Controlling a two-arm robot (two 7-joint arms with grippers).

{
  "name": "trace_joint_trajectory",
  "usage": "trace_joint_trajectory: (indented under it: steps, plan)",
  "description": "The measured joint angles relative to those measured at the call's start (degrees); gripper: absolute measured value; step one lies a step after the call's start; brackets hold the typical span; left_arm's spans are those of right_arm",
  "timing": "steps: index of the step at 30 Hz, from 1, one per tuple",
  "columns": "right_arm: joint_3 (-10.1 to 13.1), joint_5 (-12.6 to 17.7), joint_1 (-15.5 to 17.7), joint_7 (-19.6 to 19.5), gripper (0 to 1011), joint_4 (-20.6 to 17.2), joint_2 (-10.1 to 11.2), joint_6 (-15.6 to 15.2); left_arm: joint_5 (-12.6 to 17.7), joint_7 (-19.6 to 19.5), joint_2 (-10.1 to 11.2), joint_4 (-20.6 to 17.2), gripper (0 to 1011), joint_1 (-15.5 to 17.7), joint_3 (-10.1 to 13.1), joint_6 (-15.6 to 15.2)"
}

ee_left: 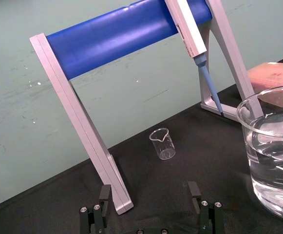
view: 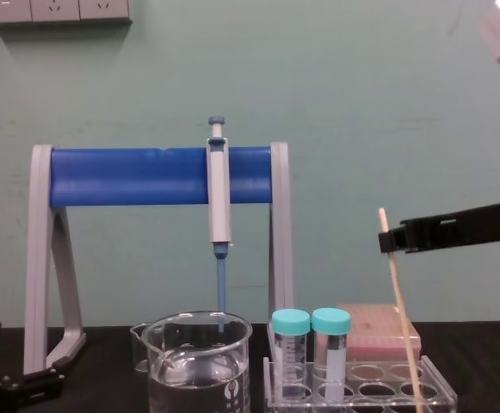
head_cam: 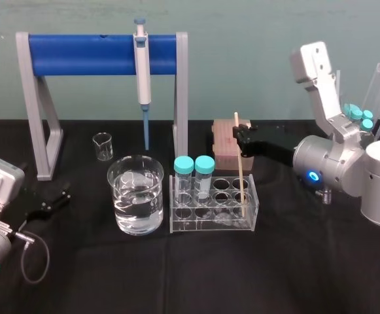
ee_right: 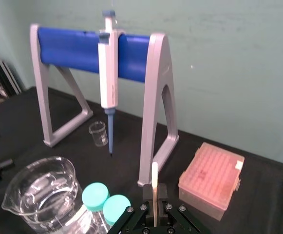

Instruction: Hold the thermometer with one hand and immerse one end into the beaker, then reinsert it into the test tube rack.

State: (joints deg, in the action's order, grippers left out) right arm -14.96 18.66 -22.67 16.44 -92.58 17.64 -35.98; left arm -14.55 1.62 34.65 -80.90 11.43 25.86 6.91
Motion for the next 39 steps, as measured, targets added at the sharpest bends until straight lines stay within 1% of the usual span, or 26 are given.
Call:
trace_joint_trajectory:
  steps: [4,5,10,16,24,26,29,30,34,39]
  plan:
    - [0.6,0.9,0.9,0.0,55,-0.8,0.3,2.2,0.0,0.0,0.0,0.0,1004,0.0,0.0,0.0]
    - [0.8,1.1,1.3,0.1,55,-1.2,0.6,3.3,0.0,0.0,0.0,0.0,1004,0.0,0.0,0.0]
    - [0.9,1.3,2.4,0.0,55,-1.9,1.6,6.1,0.0,0.0,0.0,0.0,1004,0.0,0.0,0.0]
    - [1.3,2.3,2.9,0.0,55,-2.7,2.5,7.3,0.0,0.0,0.0,0.0,1003,0.0,0.0,0.0]
    - [2.7,4.9,3.0,0.5,55,-3.4,3.4,7.9,0.0,0.0,0.0,0.0,1004,0.0,0.0,0.0]
    - [3.3,6.8,2.6,1.9,55,-3.1,3.9,7.8,0.0,0.0,0.0,0.0,1004,0.0,0.0,0.0]
    - [3.8,8.5,2.0,3.6,55,-2.6,4.5,7.4,0.0,0.0,0.0,0.0,1004,0.0,0.0,0.0]
    - [4.2,9.8,1.5,5.0,55,-2.1,4.9,7.0,0.0,0.0,0.0,0.0,1004,0.0,0.0,0.0]
    - [4.7,12.5,-0.1,8.3,55,-0.8,6.2,6.1,0.0,0.0,0.0,0.0,1004,0.0,0.0,0.0]
    - [5.0,14.7,-2.4,11.6,55,0.7,8.0,5.3,0.0,0.0,0.0,0.0,1004,0.0,0.0,0.0]
